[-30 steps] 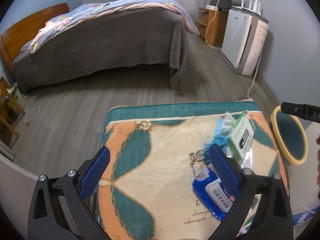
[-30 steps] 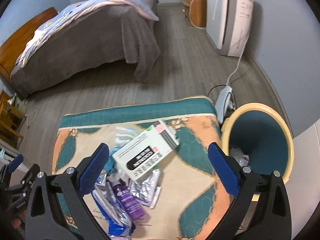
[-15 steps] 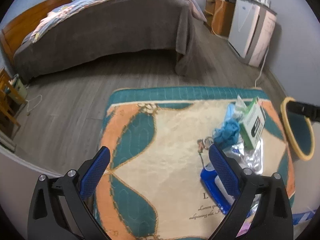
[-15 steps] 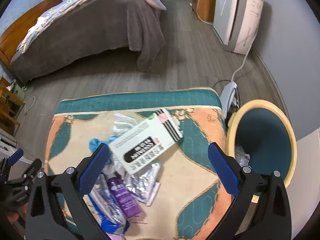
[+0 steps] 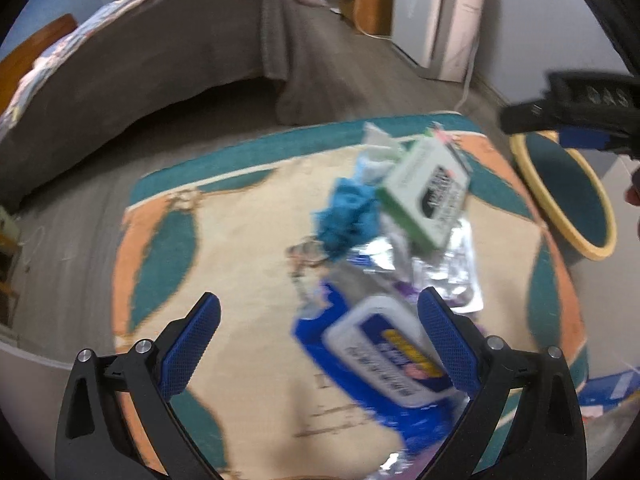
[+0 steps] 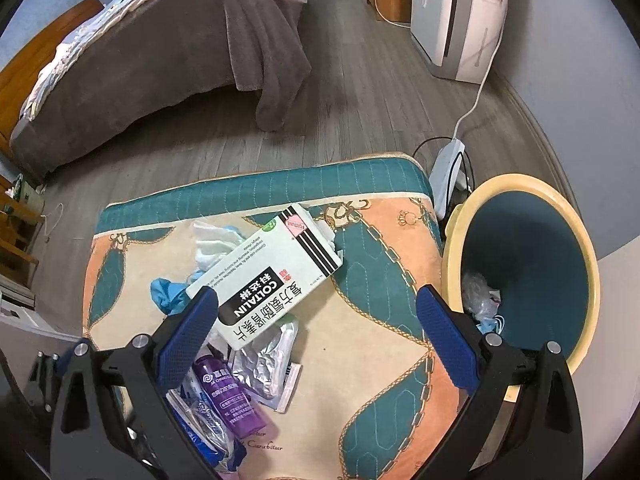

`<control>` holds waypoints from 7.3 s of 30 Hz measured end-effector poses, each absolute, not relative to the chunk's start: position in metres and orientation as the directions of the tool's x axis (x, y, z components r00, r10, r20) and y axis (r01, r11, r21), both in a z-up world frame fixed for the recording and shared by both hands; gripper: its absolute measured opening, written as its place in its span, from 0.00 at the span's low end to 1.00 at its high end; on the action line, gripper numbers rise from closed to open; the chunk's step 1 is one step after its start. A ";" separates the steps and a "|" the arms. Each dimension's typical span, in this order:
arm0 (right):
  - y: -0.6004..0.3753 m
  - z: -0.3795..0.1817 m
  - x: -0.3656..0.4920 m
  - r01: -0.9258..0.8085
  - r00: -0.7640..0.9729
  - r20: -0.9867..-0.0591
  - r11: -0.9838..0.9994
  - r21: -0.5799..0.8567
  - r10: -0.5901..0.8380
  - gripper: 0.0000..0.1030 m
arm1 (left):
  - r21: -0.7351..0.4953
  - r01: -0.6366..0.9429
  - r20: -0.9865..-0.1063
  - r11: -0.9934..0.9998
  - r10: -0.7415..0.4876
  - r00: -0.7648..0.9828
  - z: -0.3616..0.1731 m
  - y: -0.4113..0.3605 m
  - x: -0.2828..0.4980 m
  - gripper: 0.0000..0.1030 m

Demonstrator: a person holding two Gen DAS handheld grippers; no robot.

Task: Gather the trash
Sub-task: 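Move both tools back over the remaining trash on the cushion, then grasp the blue wet-wipes pack with the left tool while the right tool grasps the pink wrapper, then lift the pink wrapper with the right tool while the left holds the wipes pack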

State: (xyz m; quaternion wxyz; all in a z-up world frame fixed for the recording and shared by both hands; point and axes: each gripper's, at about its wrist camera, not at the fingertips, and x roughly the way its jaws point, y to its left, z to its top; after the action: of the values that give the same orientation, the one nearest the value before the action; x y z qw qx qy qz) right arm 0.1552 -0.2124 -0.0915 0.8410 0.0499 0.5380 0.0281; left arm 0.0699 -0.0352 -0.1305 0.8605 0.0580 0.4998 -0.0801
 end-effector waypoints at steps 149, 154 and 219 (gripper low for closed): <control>-0.064 -0.169 -0.073 -0.371 0.080 -0.953 0.896 0.244 0.293 0.45 | 0.005 0.131 -0.811 0.991 -0.072 0.581 -0.030 0.047 0.025 0.03; -0.036 -0.198 -0.126 -0.545 -0.061 -0.975 0.811 0.210 0.212 0.45 | 0.004 0.125 -0.804 0.992 -0.071 0.591 -0.027 0.055 0.024 0.03; -0.018 -0.165 -0.131 -0.952 0.061 -0.997 0.302 -0.046 0.042 0.06 | -0.153 0.224 -0.763 0.962 -0.259 0.592 -0.005 0.060 0.040 0.03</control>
State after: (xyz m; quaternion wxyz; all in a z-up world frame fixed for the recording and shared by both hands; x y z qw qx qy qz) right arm -0.1312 -0.0182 -0.1655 0.5961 -0.4188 0.5436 0.4169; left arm 0.0400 0.0601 -0.0050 0.8919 -0.0202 0.4309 -0.1356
